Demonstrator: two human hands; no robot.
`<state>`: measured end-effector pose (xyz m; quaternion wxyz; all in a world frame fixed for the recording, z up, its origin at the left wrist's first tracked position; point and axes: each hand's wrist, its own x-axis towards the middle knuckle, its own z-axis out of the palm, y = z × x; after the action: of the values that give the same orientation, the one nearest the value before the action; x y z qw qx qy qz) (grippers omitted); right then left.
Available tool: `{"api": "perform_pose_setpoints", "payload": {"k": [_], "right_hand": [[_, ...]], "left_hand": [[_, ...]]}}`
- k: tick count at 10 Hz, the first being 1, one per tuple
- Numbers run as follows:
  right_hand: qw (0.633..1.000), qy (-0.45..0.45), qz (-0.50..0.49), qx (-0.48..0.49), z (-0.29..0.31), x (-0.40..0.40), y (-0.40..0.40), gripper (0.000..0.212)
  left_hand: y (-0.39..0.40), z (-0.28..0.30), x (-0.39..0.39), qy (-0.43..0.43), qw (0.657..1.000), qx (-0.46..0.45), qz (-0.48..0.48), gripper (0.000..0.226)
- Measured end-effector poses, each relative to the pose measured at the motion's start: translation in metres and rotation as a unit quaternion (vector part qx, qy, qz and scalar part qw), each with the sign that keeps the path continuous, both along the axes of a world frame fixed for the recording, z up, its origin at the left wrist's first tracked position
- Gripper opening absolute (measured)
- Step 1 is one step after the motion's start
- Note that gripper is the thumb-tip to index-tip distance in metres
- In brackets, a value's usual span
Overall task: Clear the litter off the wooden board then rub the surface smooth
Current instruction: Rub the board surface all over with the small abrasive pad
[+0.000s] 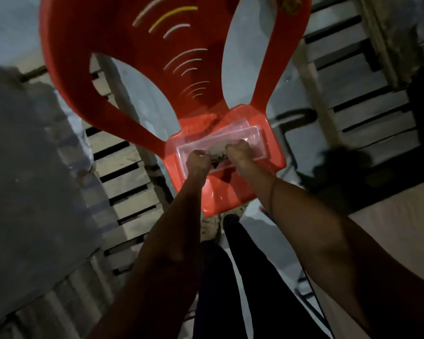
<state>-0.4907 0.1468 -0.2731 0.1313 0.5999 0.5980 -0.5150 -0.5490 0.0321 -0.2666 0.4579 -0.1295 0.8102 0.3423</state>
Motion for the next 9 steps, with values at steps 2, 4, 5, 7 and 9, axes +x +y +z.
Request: {"api": "perform_pose_setpoints", "payload": {"k": [2,4,5,7,9], "right_hand": [[0.999,-0.024,0.044,-0.007,-0.044,-0.013,-0.005,0.044],[0.998,-0.045,0.008,-0.043,-0.051,-0.019,-0.01,0.037],[0.998,-0.044,-0.014,-0.051,-0.032,-0.019,-0.011,0.03],[0.999,0.05,-0.008,0.021,0.048,-0.003,-0.028,0.022],[0.979,0.147,0.032,0.14,0.164,0.058,-0.063,0.027]], "left_hand": [[-0.004,-0.051,-0.008,-0.023,0.999,-0.031,-0.004,0.043],[0.007,-0.054,-0.02,-0.039,0.999,-0.032,0.005,0.042],[0.0,-0.052,-0.023,-0.059,0.998,-0.018,-0.017,0.038],[-0.019,0.018,-0.007,0.046,0.998,0.051,-0.003,0.035],[-0.039,0.132,0.034,0.121,0.977,0.173,0.021,0.025]]}}
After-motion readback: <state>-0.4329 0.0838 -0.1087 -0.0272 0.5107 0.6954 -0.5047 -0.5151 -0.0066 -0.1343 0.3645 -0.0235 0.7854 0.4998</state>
